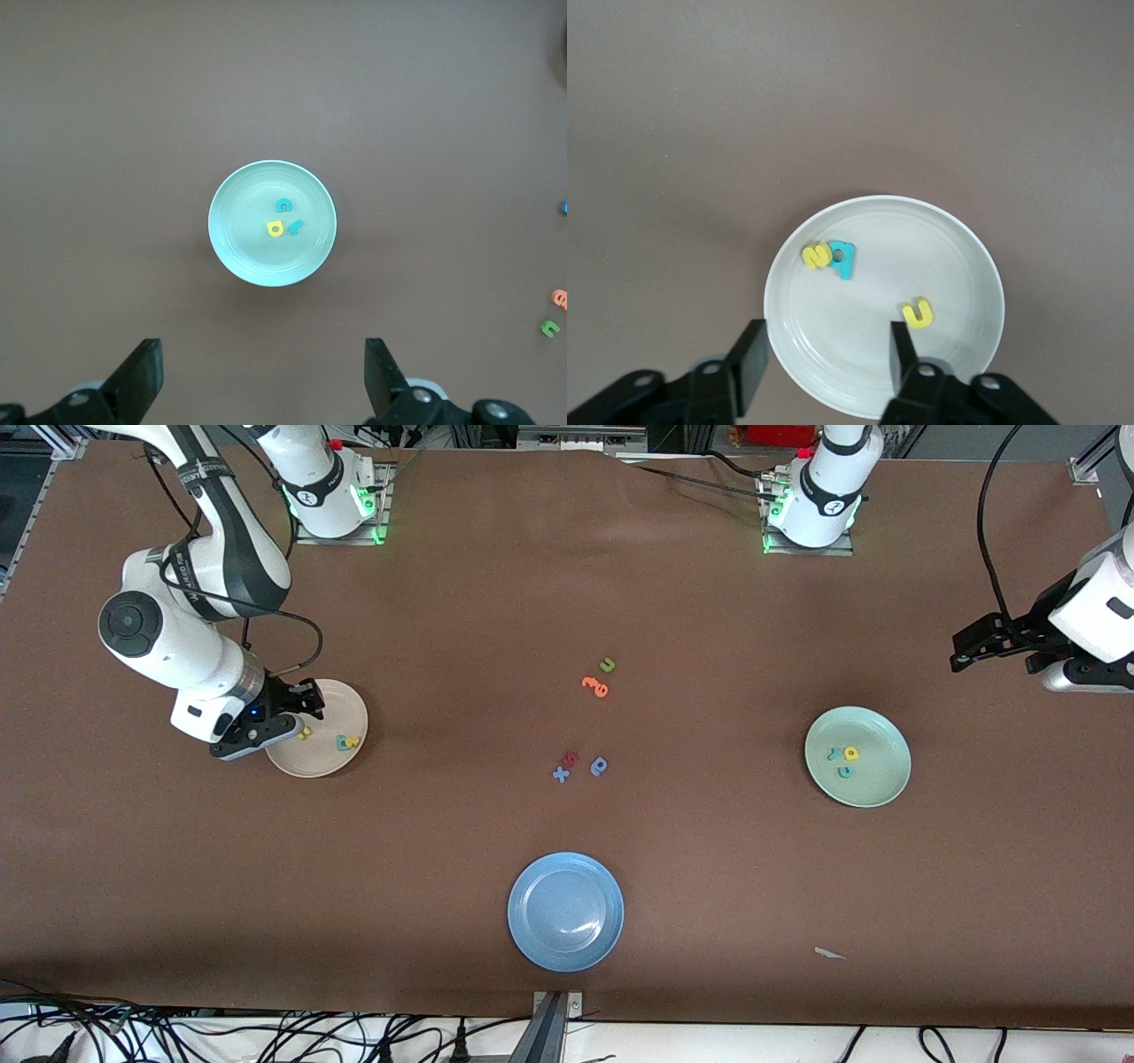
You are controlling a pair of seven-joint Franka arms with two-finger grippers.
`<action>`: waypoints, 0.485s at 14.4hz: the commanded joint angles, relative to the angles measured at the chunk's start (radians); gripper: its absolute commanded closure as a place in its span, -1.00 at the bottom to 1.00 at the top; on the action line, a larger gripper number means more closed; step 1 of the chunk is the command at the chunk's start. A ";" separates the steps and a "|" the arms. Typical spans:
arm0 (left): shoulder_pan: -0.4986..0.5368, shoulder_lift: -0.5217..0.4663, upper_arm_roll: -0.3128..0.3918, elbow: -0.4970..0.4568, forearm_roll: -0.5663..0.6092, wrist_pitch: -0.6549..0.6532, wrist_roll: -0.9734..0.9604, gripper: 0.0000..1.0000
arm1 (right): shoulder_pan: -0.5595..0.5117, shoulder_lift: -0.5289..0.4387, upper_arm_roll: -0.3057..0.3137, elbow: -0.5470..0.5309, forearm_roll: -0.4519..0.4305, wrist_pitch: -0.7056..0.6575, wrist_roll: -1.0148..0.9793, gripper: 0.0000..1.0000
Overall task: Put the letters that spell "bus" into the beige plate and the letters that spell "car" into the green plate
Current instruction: 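Carry the yellow s to the beige plate and open the right gripper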
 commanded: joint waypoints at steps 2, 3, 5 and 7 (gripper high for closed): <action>-0.003 -0.006 0.006 -0.007 -0.012 0.003 0.025 -1.00 | -0.022 -0.045 -0.014 0.014 0.029 -0.023 -0.015 -1.00; -0.003 -0.007 0.004 -0.007 -0.012 0.003 0.025 -1.00 | -0.023 -0.062 -0.039 0.026 0.050 -0.025 -0.012 -1.00; -0.003 -0.007 0.004 -0.007 -0.012 0.003 0.025 -1.00 | -0.023 -0.125 -0.053 0.072 0.154 -0.119 0.002 -1.00; -0.003 -0.007 0.004 -0.005 -0.012 0.003 0.025 -1.00 | -0.019 -0.137 -0.100 0.226 0.204 -0.320 0.031 -1.00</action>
